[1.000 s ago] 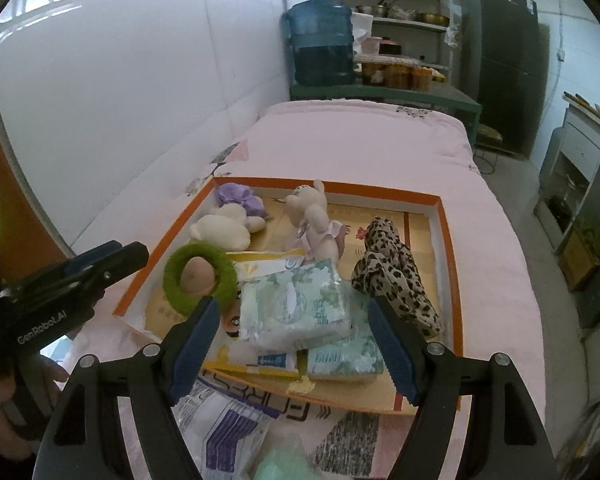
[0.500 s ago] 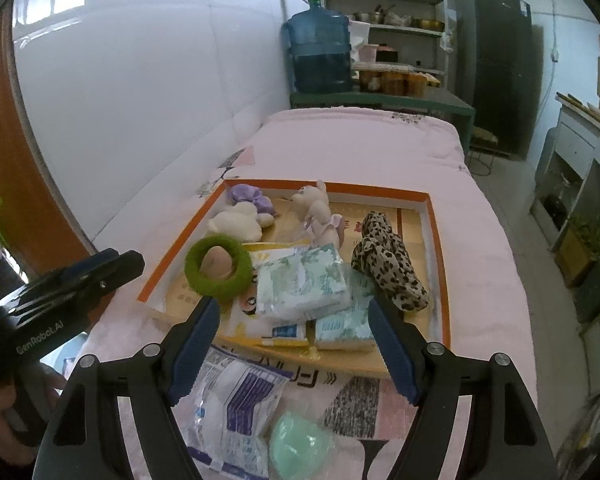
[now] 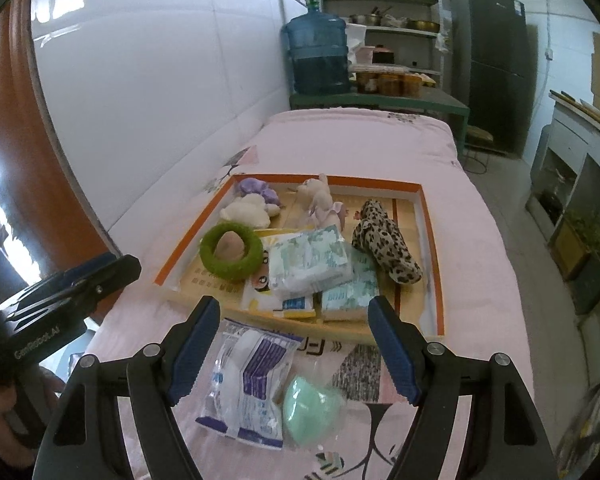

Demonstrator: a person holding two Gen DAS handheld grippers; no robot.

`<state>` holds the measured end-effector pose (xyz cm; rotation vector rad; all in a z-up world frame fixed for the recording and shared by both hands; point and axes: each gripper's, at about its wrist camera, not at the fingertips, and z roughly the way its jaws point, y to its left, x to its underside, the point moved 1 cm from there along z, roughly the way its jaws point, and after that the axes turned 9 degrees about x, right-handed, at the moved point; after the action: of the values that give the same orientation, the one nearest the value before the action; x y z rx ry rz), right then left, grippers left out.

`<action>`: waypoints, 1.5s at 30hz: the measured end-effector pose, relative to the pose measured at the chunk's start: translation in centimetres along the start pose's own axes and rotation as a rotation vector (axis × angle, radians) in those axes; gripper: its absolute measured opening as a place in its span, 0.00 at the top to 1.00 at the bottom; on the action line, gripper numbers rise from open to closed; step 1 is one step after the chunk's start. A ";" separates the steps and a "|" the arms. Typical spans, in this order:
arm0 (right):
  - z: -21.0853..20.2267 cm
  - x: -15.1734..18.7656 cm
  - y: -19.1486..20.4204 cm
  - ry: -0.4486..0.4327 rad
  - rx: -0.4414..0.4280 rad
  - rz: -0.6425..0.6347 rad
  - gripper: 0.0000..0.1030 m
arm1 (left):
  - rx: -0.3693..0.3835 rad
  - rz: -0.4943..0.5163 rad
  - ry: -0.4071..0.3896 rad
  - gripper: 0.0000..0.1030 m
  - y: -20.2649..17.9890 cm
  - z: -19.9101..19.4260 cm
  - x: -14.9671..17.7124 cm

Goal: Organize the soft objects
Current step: 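Withdraw both open tools from the tray toward the snack bag and sponge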

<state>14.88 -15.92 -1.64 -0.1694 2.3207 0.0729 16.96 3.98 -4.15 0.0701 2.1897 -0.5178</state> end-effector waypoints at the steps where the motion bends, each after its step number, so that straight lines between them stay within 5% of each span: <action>1: -0.2 0.1 0.1 0.000 0.000 0.001 0.25 | 0.001 0.000 0.000 0.53 0.0 -0.1 0.1; 28: -3.1 4.2 -0.4 0.039 0.035 0.020 0.25 | 0.022 0.003 0.026 0.53 -1.0 -2.7 3.1; 45: -0.1 7.2 -0.4 0.107 0.056 0.048 0.25 | 0.054 0.004 0.086 0.53 -1.8 -1.1 5.2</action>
<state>9.95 -17.07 -6.81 -0.0915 2.4310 0.0231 12.46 2.04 -6.94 0.1285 2.2588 -0.5816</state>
